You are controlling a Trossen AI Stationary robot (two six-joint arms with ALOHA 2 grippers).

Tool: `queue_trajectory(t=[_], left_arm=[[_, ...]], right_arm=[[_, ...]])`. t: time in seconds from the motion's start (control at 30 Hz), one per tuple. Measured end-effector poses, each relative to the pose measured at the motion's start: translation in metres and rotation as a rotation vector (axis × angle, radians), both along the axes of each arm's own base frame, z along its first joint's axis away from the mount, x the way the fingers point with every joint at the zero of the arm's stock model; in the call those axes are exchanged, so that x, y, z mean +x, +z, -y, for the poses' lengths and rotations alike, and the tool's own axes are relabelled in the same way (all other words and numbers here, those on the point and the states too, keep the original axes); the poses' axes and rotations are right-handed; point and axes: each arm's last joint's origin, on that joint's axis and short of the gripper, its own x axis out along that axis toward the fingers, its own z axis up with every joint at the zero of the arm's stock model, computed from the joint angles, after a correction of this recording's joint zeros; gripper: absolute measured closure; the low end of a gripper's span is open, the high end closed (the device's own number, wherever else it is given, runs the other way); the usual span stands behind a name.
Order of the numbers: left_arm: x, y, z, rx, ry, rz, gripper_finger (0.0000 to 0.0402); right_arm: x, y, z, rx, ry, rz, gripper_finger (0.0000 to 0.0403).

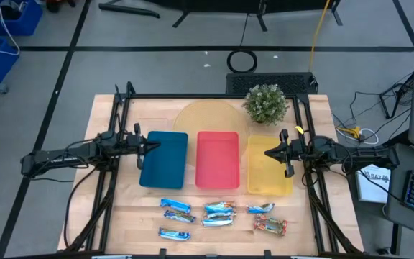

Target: Pick and place Granola Bars by type

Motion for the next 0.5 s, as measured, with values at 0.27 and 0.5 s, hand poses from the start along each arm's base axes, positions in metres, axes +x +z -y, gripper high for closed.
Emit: queue_trajectory(t=[0.27, 0.5], left_arm=[[0.0000, -0.0001, 0.0000, -0.036, 0.003, 0.005, 0.0369], [0.0001, 0.0003, 0.0000, -0.248, 0.027, 0.044, 0.0369]], right_arm=[[0.0000, 0.0002, 0.0000, -0.006, 0.000, 0.002, 0.0403], [-0.0003, 0.0046, 0.0000, -0.096, -0.005, 0.051, 0.0403]])
